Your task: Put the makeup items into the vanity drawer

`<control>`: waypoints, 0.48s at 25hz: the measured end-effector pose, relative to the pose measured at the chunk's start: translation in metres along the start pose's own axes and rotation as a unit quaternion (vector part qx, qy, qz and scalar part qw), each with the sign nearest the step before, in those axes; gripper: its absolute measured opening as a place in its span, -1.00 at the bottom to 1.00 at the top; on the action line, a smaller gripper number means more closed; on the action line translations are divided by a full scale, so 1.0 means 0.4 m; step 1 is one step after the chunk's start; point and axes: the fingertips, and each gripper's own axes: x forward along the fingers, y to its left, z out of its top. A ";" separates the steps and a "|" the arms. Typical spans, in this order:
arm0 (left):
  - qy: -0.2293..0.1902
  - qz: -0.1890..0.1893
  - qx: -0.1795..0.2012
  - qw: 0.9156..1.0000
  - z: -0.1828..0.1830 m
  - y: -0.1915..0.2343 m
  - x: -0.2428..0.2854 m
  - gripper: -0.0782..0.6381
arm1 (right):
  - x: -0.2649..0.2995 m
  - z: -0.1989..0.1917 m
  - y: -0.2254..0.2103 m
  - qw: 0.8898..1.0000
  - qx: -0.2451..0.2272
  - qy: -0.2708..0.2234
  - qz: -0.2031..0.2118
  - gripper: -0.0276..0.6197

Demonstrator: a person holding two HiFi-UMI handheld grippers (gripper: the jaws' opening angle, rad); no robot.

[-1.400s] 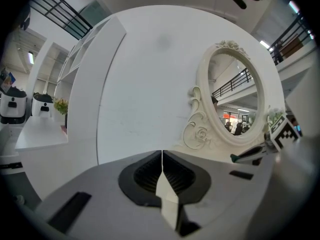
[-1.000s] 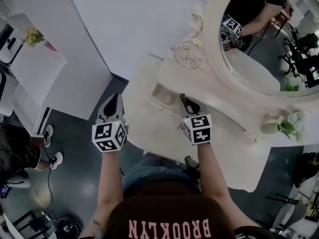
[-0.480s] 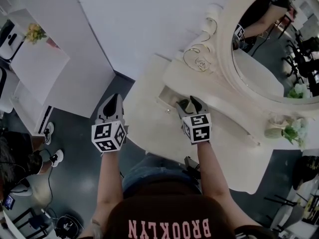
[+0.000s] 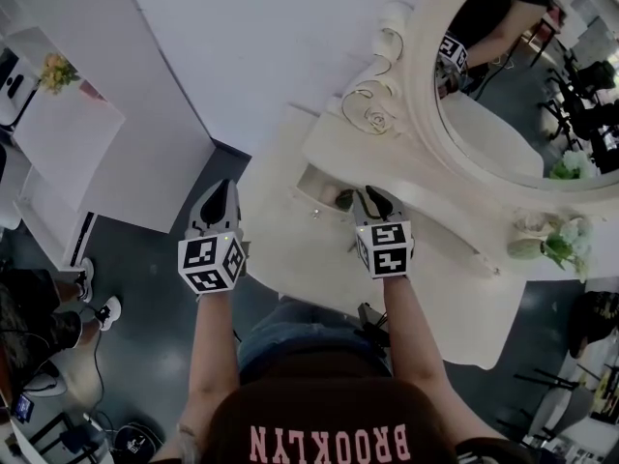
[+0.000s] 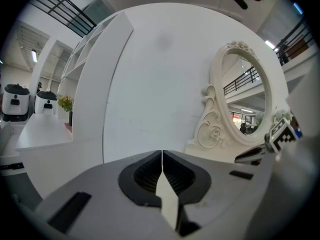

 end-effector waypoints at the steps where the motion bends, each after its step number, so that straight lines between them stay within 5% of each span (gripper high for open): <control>1: 0.000 -0.001 0.000 1.000 -0.001 -0.006 -0.001 -0.76 | -0.009 0.002 -0.012 1.000 0.001 -0.006 -0.009 -0.88; 12: 0.013 -0.025 0.005 1.000 -0.027 -0.077 0.004 -0.76 | -0.071 -0.056 -0.059 0.999 0.033 -0.004 -0.035 -0.91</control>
